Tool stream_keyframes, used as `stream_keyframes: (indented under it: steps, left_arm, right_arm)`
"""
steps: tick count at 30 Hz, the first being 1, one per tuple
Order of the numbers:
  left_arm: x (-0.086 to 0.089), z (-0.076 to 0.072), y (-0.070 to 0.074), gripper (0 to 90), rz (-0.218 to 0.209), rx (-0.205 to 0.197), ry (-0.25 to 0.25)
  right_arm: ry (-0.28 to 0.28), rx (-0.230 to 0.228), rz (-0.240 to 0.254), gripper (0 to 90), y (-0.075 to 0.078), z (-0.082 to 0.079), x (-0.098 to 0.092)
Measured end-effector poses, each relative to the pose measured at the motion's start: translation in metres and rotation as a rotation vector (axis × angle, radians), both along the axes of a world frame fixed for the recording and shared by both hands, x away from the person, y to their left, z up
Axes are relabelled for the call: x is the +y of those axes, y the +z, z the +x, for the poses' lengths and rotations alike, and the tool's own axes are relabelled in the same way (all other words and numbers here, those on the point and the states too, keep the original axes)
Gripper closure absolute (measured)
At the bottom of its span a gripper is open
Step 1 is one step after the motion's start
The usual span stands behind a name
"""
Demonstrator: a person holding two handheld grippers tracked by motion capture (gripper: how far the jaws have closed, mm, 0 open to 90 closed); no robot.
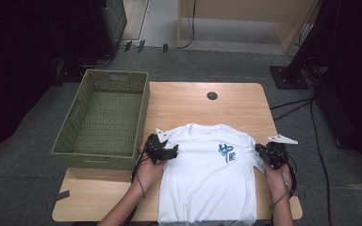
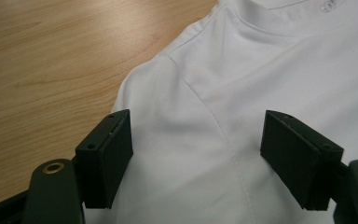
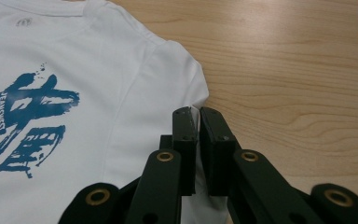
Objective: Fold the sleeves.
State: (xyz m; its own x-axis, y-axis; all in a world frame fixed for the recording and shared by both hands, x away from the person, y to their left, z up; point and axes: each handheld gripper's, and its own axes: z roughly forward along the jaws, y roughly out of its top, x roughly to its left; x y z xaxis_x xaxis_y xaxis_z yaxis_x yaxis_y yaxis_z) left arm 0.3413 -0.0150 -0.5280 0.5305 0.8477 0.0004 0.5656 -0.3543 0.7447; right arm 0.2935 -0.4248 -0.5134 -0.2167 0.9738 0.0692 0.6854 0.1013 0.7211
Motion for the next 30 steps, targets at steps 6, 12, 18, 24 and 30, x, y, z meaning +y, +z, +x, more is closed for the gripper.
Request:
stream_keyframes:
  steps: [6, 12, 18, 24, 30]
  left_arm:
    - [0.000, 0.000, 0.000, 25.5, 0.000, 0.000, 0.001]
    - [0.000, 0.000, 0.000, 25.5, 0.000, 0.000, 0.001]
    - [0.000, 0.000, 0.000, 25.5, -0.001, -0.001, 0.001]
    - [0.000, 0.000, 0.000, 25.5, -0.001, 0.000, 0.001]
    - [0.000, 0.000, 0.000, 25.5, 0.000, 0.000, 0.003]
  right_arm:
    - [0.016, 0.001, -0.006, 86.2, 0.001, 0.000, 0.006]
    - [0.028, 0.003, -0.008, 86.2, 0.002, -0.001, 0.011]
    - [0.044, -0.001, -0.014, 86.1, 0.003, -0.001, 0.015]
    - [0.058, 0.001, -0.008, 86.2, 0.004, -0.002, 0.019]
    - [0.082, 0.004, 0.006, 86.2, 0.004, -0.001, 0.025]
